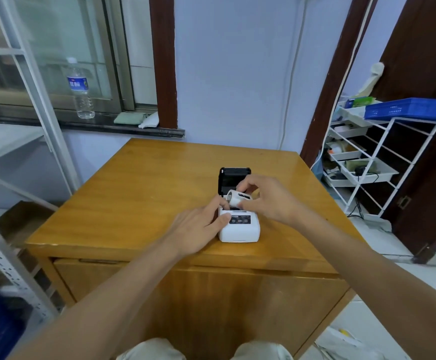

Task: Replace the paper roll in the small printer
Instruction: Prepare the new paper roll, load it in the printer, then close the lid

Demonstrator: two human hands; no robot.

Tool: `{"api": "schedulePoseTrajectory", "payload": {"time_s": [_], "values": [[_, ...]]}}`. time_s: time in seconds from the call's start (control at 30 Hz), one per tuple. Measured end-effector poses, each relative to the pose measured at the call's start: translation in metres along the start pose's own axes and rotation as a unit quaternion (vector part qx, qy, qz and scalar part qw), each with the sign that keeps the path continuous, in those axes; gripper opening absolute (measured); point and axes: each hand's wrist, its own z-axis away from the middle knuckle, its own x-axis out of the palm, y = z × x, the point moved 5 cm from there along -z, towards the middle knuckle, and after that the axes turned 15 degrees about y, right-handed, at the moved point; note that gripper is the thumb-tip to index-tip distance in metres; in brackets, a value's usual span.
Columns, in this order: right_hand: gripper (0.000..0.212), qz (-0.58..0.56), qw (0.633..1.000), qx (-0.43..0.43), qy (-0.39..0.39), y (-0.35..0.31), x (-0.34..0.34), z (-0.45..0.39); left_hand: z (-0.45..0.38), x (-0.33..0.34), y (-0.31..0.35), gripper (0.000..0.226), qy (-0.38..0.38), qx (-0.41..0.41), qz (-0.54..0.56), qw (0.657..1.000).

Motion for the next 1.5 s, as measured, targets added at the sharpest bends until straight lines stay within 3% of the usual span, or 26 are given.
{"api": "schedulePoseTrajectory", "payload": {"time_s": [0.23, 0.53, 0.77, 1.07, 1.2, 1.3, 1.5], "values": [[0.016, 0.127, 0.989, -0.074, -0.006, -0.007, 0.006, -0.01, 0.001, 0.0, 0.002, 0.03, -0.002, 0.001, -0.006, 1.0], [0.021, 0.182, 0.979, -0.085, -0.013, -0.009, 0.009, -0.007, 0.0, 0.0, 0.002, 0.029, 0.006, 0.004, -0.009, 1.0], [0.026, 0.218, 0.971, -0.097, 0.024, -0.013, 0.003, 0.001, 0.002, -0.002, 0.005, 0.028, 0.015, -0.002, -0.009, 1.0], [0.015, 0.265, 0.957, -0.104, -0.047, -0.024, 0.009, -0.007, 0.0, 0.002, 0.001, 0.024, 0.022, -0.004, 0.005, 1.0], [0.018, 0.293, 0.947, -0.124, -0.037, -0.03, 0.014, -0.011, -0.001, 0.002, -0.001, 0.023, 0.024, -0.004, 0.013, 1.0], [0.012, 0.284, 0.95, -0.124, -0.022, -0.028, 0.011, -0.007, 0.0, 0.001, 0.0, 0.027, 0.034, -0.011, 0.01, 0.999], [0.024, 0.284, 0.948, -0.14, -0.033, -0.027, -0.001, 0.004, -0.003, 0.001, -0.004, 0.055, 0.058, -0.037, 0.027, 0.997]]}}
